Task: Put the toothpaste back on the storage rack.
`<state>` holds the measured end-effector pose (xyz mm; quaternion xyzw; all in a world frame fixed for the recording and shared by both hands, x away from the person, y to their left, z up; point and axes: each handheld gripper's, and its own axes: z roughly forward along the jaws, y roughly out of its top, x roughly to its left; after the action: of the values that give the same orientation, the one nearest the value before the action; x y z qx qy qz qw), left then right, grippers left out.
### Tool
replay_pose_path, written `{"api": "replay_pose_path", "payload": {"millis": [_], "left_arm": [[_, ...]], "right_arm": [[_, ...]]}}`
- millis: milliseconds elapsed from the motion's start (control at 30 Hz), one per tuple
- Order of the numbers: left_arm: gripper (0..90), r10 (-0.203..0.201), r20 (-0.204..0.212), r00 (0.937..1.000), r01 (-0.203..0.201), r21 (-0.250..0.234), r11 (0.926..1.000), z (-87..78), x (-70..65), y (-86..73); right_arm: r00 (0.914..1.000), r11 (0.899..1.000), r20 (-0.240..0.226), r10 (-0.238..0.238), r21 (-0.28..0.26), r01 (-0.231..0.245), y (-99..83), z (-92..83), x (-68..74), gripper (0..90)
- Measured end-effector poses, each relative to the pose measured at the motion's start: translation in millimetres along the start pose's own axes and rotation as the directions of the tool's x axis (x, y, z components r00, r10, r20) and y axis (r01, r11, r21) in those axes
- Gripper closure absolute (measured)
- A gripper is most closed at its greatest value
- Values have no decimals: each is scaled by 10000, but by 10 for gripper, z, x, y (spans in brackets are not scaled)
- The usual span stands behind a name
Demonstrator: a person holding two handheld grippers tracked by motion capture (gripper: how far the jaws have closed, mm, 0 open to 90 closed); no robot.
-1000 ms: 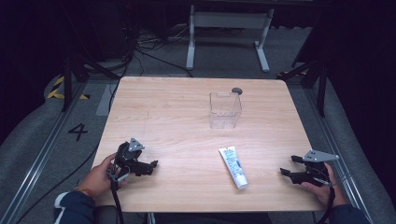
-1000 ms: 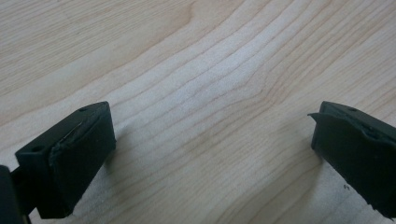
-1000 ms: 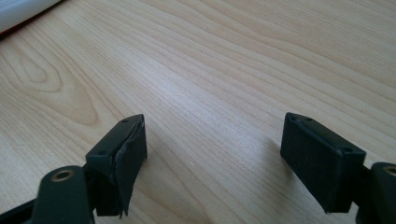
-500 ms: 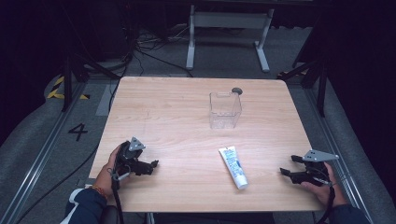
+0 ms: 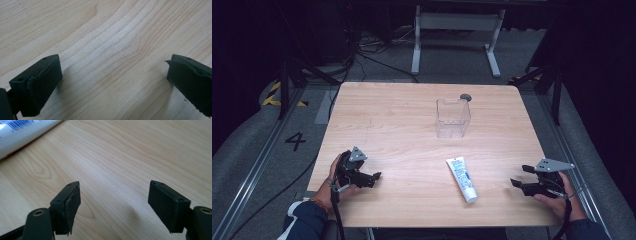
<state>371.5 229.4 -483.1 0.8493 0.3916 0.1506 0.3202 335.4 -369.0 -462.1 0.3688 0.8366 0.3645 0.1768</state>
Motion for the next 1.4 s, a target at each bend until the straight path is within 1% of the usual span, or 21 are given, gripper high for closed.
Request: {"api": "replay_pose_path", "payload": {"millis": [67,133,267,333,367,433,467,533,600,633,733,767,833,900,933,1033,1100,1167,1267,1400], "left_arm": [[3,24,47,10000,-24,3,10000,-1,4,-2],[4,90,195,9998,-90,-26,10000,-4,14,-13],[4,218,361,9991,-217,-28,9998,-11,26,-22],[2,246,363,9990,-245,-27,9997,-11,30,-21],[3,246,363,9990,-245,-27,9997,-11,30,-21],[3,230,364,9991,-229,-29,9997,-10,29,-21],[2,242,365,9990,-241,-27,9997,-11,30,-21],[2,247,361,9990,-246,-27,9997,-11,30,-21],[2,236,363,9991,-235,-29,9997,-10,30,-21],[2,245,363,9990,-244,-26,9997,-11,31,-21],[2,253,377,9990,-252,-25,9997,-12,33,-23],[2,338,380,9987,-338,-13,9994,-15,41,-23],[2,226,417,9989,-226,-16,9997,-15,36,-27],[2,224,405,9989,-224,9,9997,-17,36,-27],[2,218,405,9989,-219,9,9998,-17,35,-27],[2,220,406,9989,-220,9,9998,-17,35,-27],[2,235,406,9989,-235,1,9997,-16,36,-26],[2,232,405,9989,-232,3,9997,-16,36,-27],[2,222,404,9989,-222,11,9998,-17,35,-27],[2,228,399,9989,-228,-9,9997,-15,35,-27]], "right_arm": [[9999,10000,79,-85,-16,85,49,-14,38,268],[9999,9999,56,-117,-18,117,79,-15,61,268],[10000,10000,-42,-40,-85,40,134,-14,101,266],[9998,9999,-164,-102,-92,101,199,-6,146,266],[9998,9999,-164,-102,-92,101,199,-6,146,266],[9993,9999,-349,-104,-91,101,247,5,178,266],[9990,9998,-414,-167,-65,165,299,25,222,266],[9987,9997,-436,-256,-38,255,325,38,245,268],[9978,9984,-370,-549,96,553,401,75,315,270],[9973,9984,-461,-564,66,567,423,81,332,271],[9966,9977,-488,-665,101,671,465,100,371,271],[9964,9974,-473,-700,125,707,480,108,384,272],[9957,9971,-541,-755,92,761,521,129,420,272],[9954,9966,-505,-818,64,822,563,154,452,276],[9947,9964,-587,-843,-21,843,596,172,477,276],[9942,9959,-586,-905,-69,903,633,196,508,277],[9933,9957,-696,-921,-89,917,667,228,545,280],[9924,9949,-711,-1008,-33,1008,696,259,577,285],[9908,9927,-672,-1178,186,1193,763,322,654,292],[9886,9919,-861,-1231,208,1253,857,405,743,295]]}}
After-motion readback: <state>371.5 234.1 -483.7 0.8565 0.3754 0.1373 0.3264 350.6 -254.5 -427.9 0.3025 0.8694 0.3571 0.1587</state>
